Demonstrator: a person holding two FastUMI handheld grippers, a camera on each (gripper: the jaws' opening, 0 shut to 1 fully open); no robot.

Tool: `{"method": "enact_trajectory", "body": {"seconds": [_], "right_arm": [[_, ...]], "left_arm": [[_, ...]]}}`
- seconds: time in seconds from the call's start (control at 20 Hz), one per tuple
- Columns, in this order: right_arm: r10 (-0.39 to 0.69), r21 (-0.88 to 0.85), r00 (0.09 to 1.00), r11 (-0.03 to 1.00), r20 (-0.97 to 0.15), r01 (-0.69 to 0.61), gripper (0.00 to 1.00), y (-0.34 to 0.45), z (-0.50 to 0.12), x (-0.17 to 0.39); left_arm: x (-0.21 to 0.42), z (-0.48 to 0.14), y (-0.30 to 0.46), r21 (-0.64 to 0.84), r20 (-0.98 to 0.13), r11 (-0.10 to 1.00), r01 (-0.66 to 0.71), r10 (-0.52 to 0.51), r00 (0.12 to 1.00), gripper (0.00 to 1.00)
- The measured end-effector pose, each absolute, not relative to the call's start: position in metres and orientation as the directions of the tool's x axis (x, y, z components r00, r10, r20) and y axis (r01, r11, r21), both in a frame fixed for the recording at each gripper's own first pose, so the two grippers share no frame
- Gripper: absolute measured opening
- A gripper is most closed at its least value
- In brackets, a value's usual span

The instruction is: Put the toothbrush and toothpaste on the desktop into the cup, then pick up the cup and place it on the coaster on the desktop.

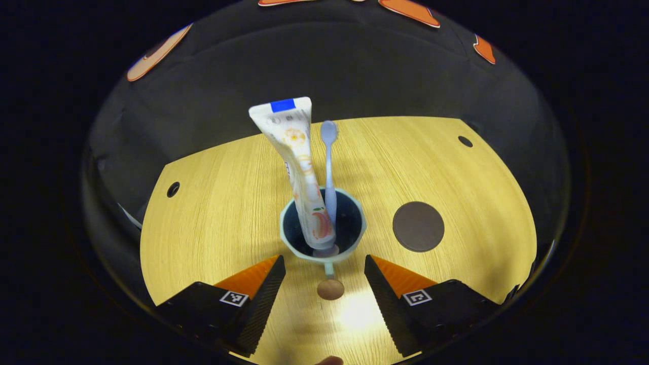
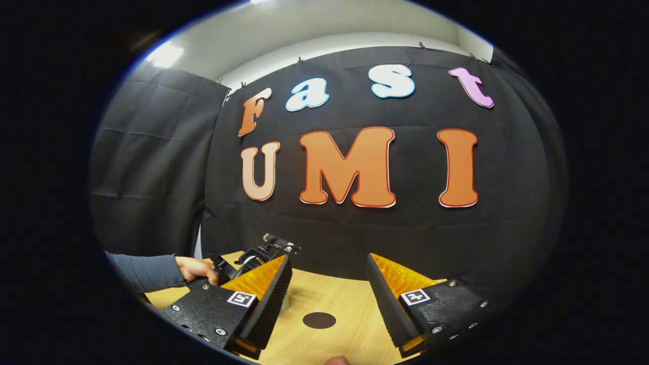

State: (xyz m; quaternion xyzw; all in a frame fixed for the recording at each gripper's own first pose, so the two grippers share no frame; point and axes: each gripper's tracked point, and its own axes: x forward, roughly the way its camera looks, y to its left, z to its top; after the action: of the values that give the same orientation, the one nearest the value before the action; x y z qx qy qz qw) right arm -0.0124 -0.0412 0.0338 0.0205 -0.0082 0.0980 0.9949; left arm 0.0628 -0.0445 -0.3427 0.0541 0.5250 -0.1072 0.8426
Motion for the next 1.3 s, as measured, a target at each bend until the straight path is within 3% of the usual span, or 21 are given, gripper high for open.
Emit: {"method": "enact_trajectory", "body": {"seconds": [0.1, 0.3, 0.5, 0.55, 0.65, 1.25, 1.3], "right_arm": [[0.193, 0.043, 0.981, 0.980, 0.024, -0.194, 0.88, -0.043, 0.031, -0.013], [0.180, 0.065, 0.984, 0.982, 0.013, -0.180, 0.89, -0.048, 0.021, -0.009], [0.191, 0.094, 0.982, 0.977, 0.002, -0.190, 0.89, -0.045, 0.011, -0.004], [0.205, 0.104, 0.979, 0.974, -0.005, -0.204, 0.89, -0.041, 0.005, -0.004], [0.224, 0.121, 0.974, 0.968, -0.027, -0.219, 0.89, -0.035, -0.007, -0.005], [0.189, 0.070, 0.982, 0.980, -0.014, -0.188, 0.89, -0.039, -0.009, -0.015], [0.184, 0.073, 0.983, 0.981, -0.019, -0.182, 0.84, -0.040, -0.011, -0.015]], "left_arm": [[0.061, -0.356, -0.048, -0.031, -0.907, 0.972, 0.235, -0.126, 0.402, 0.94], [0.060, -0.371, -0.044, -0.017, -0.923, 0.976, 0.217, -0.099, 0.371, 0.81], [0.057, -0.367, -0.038, -0.019, -0.929, 0.978, 0.207, -0.094, 0.358, 0.61], [0.052, -0.363, -0.037, -0.021, -0.931, 0.981, 0.195, -0.090, 0.353, 0.46], [0.050, -0.369, -0.041, -0.030, -0.927, 0.981, 0.194, -0.100, 0.362, 0.28], [0.051, -0.370, -0.051, -0.115, -0.900, 0.985, 0.131, -0.159, 0.405, 0.23], [0.052, -0.368, -0.050, -0.112, -0.896, 0.984, 0.136, -0.159, 0.414, 0.23]]}}
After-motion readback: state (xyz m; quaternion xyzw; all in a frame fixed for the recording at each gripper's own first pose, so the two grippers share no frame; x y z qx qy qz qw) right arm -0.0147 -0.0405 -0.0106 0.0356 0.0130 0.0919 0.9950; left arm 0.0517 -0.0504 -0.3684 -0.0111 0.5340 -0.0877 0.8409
